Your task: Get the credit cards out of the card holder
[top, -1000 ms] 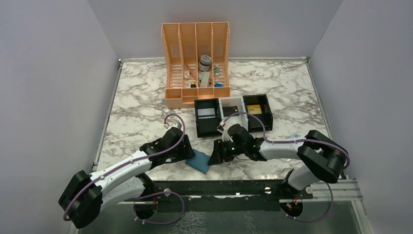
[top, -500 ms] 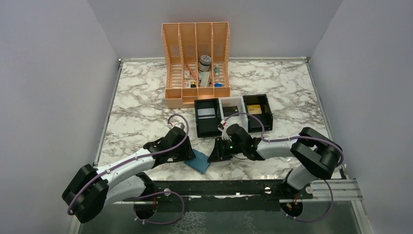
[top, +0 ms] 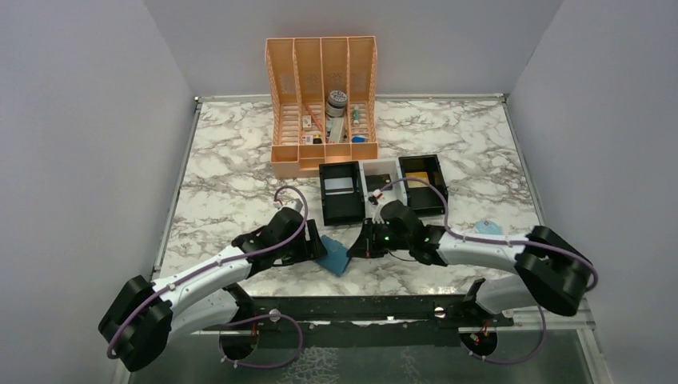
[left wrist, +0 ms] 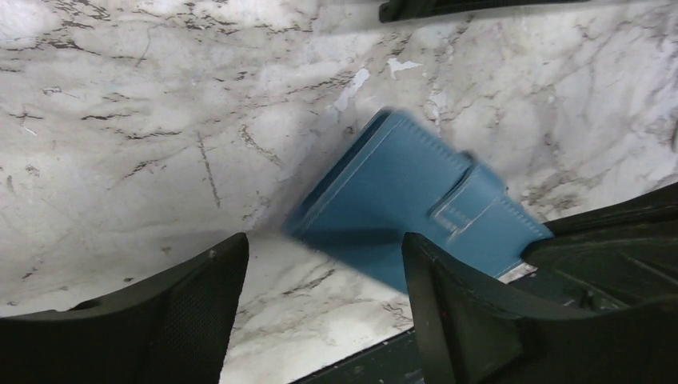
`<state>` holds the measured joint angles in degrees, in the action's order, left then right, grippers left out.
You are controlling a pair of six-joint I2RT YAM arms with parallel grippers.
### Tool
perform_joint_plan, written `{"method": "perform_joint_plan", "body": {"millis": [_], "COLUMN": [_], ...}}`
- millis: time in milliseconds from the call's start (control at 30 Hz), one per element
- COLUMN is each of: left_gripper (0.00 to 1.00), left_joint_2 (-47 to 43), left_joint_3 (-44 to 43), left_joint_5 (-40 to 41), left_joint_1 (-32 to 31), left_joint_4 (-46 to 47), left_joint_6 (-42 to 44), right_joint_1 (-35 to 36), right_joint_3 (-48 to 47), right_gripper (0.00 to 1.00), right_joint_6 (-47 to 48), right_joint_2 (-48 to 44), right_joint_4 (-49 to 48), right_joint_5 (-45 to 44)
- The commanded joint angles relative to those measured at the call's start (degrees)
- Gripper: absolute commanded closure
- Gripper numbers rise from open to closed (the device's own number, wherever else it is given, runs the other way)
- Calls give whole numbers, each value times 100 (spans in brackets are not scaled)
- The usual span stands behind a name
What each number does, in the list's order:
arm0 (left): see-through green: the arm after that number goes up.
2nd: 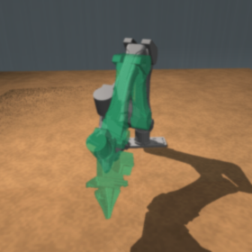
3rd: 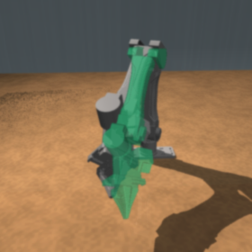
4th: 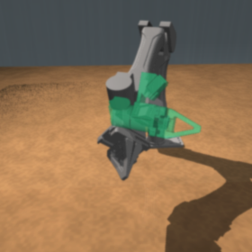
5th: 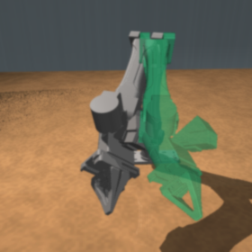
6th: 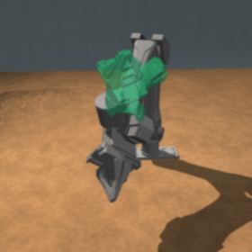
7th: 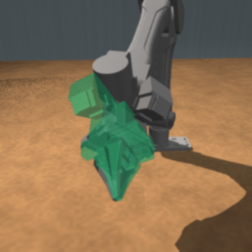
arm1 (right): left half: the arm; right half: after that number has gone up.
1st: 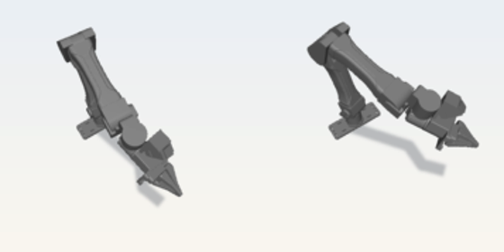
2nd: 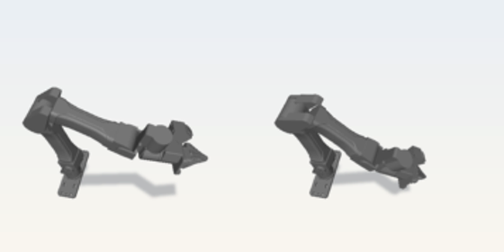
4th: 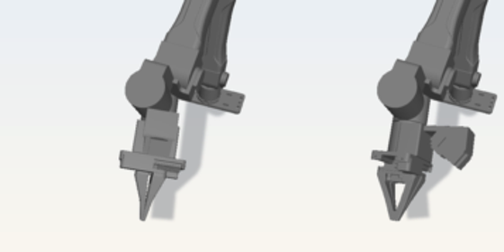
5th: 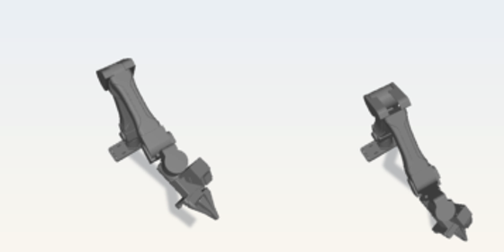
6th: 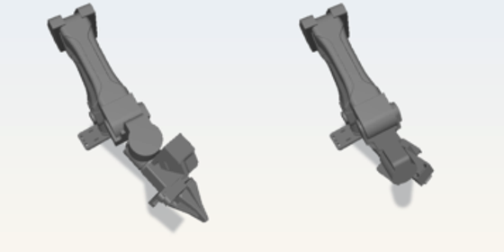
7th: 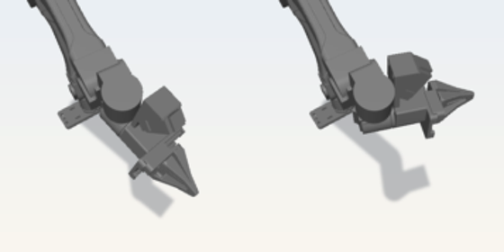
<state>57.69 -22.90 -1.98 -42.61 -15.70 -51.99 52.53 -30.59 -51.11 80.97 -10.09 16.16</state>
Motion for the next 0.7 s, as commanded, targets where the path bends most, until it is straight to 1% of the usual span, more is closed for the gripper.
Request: {"method": "perform_joint_plan", "body": {"millis": [0,100,167,267,400,533,667], "left_gripper": [23,17,16,16,16,16,16], "left_joint_2": [-434,-636,-710,-720,-656,-619,-688], "left_joint_3": [-48,-98,-114,-155,-218,-229,-279], "left_joint_5": [355,623,753,874,943,992,1150], "left_joint_1": [-28,-23,-28,-28,-28,-28,-28], "left_joint_4": [14,-60,-65,-56,-59,-72,-289], "left_joint_6": [-115,-151,-177,-179,-156,-160,-242], "right_joint_1": [20,20,20,20,16,115,700], "right_joint_3": [-97,-242,-361,-708,-1479,-1750,-2001], "right_gripper": [99,99,99,99,99,99,99], "right_joint_6": [430,640,894,1200,1566,2015,2097], "right_joint_2": [-1083,-1876,-2354,-2758,-2447,-1800,-1112], "right_joint_4": [1465,2583,3188,3982,4951,5098,5349], "right_joint_5": [-1285,-1845,-2205,-2692,-3078,-2971,-3689]}}
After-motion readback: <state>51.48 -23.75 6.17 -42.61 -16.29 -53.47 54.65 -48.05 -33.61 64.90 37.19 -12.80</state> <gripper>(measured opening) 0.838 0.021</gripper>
